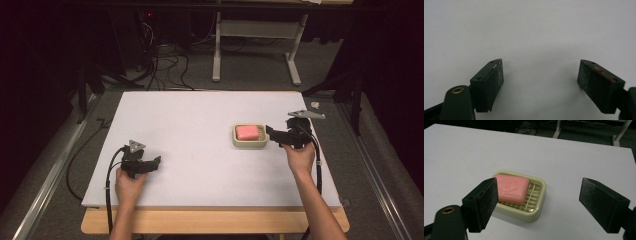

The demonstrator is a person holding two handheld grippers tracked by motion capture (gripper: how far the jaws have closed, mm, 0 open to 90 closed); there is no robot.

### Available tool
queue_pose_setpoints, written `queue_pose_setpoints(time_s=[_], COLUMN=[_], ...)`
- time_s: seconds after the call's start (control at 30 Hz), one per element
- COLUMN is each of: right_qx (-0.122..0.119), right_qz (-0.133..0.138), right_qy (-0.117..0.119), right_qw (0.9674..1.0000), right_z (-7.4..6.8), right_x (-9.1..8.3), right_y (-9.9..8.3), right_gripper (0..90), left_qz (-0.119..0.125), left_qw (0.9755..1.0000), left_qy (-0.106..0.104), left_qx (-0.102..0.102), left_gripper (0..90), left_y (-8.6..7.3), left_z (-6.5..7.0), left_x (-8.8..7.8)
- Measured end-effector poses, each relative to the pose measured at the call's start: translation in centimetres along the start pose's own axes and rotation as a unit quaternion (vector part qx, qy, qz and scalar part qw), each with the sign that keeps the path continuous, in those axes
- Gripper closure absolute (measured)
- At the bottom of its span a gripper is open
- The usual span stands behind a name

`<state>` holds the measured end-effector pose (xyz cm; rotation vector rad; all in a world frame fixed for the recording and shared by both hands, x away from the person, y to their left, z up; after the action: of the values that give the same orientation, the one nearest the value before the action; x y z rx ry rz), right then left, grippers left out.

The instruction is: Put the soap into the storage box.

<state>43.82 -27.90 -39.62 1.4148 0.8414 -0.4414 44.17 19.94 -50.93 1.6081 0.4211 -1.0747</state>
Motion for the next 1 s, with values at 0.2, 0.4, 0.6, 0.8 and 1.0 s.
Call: queue_pose_setpoints(time_s=[0.2, 0.4, 0.6, 0.8, 1.0], right_qx=[0.006, 0.018, 0.029, 0.031, 0.032], right_qz=[0.011, 0.011, 0.014, 0.015, 0.023], right_qy=[-0.001, 0.0, -0.004, -0.004, -0.002], right_qw=[0.9999, 0.9998, 0.9995, 0.9994, 0.9992], right_z=[0.8, 1.7, 2.6, 3.0, 3.2], right_x=[-0.6, -0.9, -1.4, -1.7, -2.1], right_y=[-0.9, -2.0, -2.9, -3.5, -3.9], right_gripper=[16.7, 16.9, 17.0, 17.1, 17.2], left_qz=[0.0, 0.0, 0.0, 0.0, 0.0], left_qw=[1.0, 1.0, 1.0, 1.0, 1.0], left_qy=[0.0, 0.0, 0.0, 0.0, 0.0], left_qx=[0.0, 0.0, 0.0, 0.0, 0.0], left_gripper=[21.6, 21.5, 21.5, 21.5, 21.5], left_y=[0.0, 0.0, 0.0, 0.0, 0.0], left_z=[0.0, 0.0, 0.0, 0.0, 0.0], left_x=[0.0, 0.0, 0.0, 0.0, 0.0])
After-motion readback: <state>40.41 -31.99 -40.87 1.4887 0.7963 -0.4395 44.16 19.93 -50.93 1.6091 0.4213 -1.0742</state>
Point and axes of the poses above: each handheld gripper's, and its own axes: x roughly forward along the jaws, y roughly out of its top, z roughly to its right, the point moved 3 cm from there along x, roughly forward along the jaws, and after that the axes turned 12 degrees about -z, right-handed, at the moved point
